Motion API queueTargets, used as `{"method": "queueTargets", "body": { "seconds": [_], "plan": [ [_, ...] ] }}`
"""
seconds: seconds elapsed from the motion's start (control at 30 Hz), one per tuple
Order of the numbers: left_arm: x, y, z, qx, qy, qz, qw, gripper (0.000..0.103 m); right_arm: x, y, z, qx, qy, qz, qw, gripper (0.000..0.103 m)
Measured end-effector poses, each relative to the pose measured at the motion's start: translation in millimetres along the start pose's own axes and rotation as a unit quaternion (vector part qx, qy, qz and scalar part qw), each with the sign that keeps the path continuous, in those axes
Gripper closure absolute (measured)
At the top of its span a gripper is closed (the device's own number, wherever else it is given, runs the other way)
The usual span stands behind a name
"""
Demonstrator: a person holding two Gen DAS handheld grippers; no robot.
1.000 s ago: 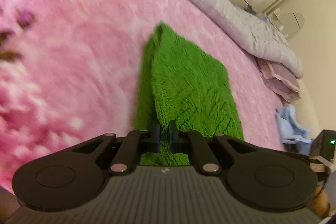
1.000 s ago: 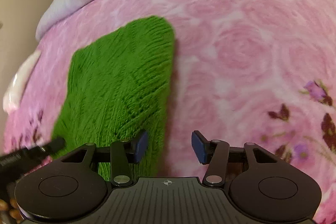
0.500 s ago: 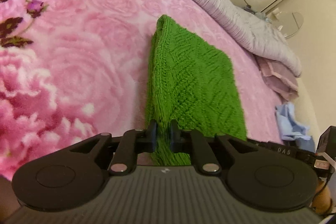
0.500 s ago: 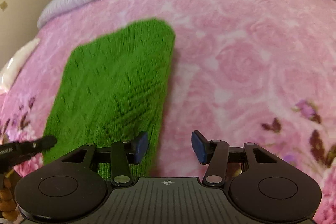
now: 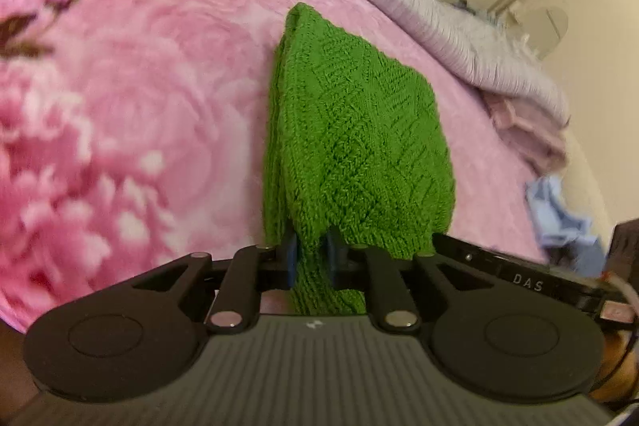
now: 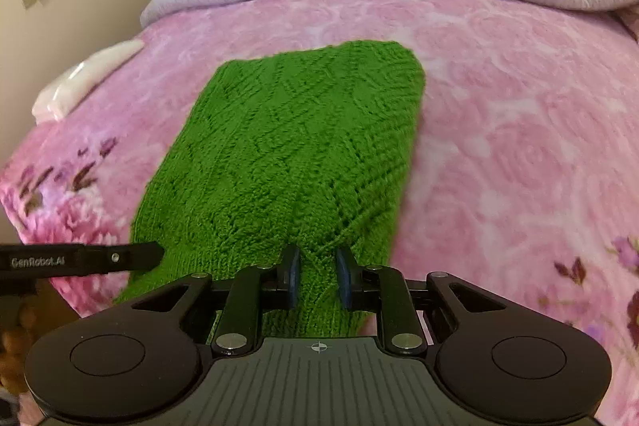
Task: Fold clothes
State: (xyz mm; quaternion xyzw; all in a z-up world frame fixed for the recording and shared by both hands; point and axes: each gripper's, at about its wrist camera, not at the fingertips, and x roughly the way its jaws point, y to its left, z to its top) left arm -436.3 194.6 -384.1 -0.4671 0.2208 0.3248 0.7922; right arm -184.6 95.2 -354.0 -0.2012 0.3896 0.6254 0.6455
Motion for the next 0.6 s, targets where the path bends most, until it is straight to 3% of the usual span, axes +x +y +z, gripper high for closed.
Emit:
{"method": "queueTargets", "body": {
  "seconds": [0.17,0.33,0.4,0.5,0.6],
  "plan": [
    [-16,10,-2,-0.046,0.003,-0.033,0.9984,0.091,-19,-8,4,0.034,-0.008,0.008,0.999,0.084],
    [-5,8,-17,-0.032,0.022,-0.011,0.9992,0.094,-40,-8,-8,0.051,-0.022,0.046,0.997,0.084],
    [-1,6,-24,-0.020,0.024,0.001,0.9995,0.094,-27,-7,-16,0.052,0.010,0.029,0.998,0.083],
    [-9,-1,-23,-0.006,0.018,0.013,0.9997,0.095,-23,-15,-24,0.081,0.003,0.034,0.996,0.082],
    [-27,-12,-20,0.022,0.011,0.021,0.9995,0.095,-37,-8,-21,0.064,-0.004,0.013,0.998,0.082]
  ]
}}
